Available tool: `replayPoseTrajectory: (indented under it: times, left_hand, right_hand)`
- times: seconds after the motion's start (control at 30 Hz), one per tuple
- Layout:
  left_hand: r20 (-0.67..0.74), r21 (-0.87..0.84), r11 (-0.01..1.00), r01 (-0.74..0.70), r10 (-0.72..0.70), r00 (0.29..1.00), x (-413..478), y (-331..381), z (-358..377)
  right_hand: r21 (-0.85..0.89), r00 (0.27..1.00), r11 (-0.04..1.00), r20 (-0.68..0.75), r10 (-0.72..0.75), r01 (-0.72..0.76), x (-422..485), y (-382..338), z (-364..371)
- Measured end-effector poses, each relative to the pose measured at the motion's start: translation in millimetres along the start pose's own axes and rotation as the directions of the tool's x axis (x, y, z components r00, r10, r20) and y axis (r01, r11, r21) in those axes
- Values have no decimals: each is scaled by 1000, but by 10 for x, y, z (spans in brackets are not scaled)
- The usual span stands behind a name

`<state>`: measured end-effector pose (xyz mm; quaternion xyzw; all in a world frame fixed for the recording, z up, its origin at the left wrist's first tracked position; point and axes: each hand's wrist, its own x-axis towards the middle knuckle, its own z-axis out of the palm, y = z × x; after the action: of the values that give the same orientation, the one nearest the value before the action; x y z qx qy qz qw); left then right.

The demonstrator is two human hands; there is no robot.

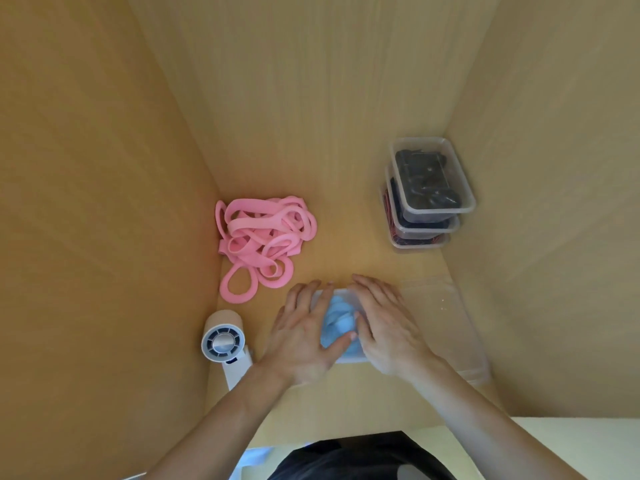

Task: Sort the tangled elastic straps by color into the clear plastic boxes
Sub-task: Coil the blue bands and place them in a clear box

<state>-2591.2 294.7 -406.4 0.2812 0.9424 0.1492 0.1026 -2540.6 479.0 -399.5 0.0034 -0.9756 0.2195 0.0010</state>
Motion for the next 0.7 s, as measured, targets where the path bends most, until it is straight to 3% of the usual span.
replayPoseTrajectory:
  times: [0.23,0.3,0.43,0.53,0.7]
  left_hand:
    - [-35,-6,1000,-10,10,999,-11,34,-28]
    - [-76,-134,991,-16,6,997,-18,17,-47]
    - [-147,-449,891,73,-154,977,-76,33,-64]
    - [-142,-439,896,60,-136,981,-62,20,-38]
    - [-144,-430,902,47,-120,982,-32,-10,-17]
  right_hand:
    - [-123,992,992,124,-25,41,52,27,2]
    - [-139,994,990,111,-20,36,40,5,-21]
    - [-160,974,975,191,-125,157,3,19,-44]
    - [-158,945,954,252,-209,253,-21,59,-65]
    - [-220,928,939,320,-188,266,10,30,-81]
